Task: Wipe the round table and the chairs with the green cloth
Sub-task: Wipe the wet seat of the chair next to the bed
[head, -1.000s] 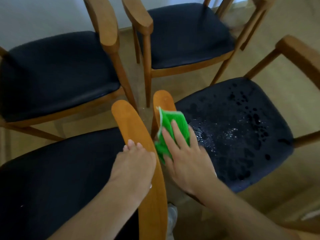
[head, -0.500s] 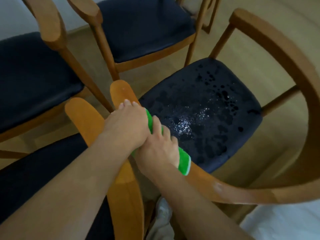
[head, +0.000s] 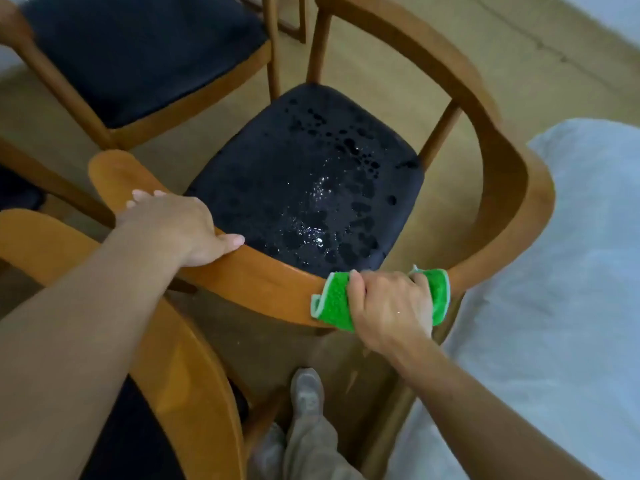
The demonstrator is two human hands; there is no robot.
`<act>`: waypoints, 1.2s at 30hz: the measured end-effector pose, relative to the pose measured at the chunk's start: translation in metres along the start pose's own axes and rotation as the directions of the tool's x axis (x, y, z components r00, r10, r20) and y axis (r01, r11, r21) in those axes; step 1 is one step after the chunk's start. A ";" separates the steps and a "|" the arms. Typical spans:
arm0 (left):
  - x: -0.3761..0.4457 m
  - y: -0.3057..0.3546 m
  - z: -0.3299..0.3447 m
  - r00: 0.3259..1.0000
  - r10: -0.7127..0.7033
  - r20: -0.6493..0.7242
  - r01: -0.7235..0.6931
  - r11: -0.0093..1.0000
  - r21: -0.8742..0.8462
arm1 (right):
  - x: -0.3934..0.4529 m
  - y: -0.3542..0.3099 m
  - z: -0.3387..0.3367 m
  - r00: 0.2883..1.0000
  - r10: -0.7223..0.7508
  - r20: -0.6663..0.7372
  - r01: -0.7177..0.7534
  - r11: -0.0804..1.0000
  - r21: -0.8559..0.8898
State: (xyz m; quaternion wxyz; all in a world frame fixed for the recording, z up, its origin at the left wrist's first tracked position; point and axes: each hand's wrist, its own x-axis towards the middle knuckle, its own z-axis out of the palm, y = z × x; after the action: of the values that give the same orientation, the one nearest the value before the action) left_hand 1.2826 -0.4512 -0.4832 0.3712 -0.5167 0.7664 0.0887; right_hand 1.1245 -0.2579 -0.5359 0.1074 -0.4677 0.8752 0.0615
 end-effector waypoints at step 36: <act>-0.073 0.132 0.026 0.964 0.237 -0.119 -0.239 0.971 0.002 | 0.048 0.162 -0.029 0.954 -0.035 -0.298 0.033 0.999 -0.011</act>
State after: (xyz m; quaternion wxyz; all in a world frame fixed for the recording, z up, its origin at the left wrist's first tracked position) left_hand 1.1958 -0.3248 -0.4860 0.3088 -0.4274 0.8430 0.1066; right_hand 0.9599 -0.2130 -0.5187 -0.0260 -0.4869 0.8730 -0.0088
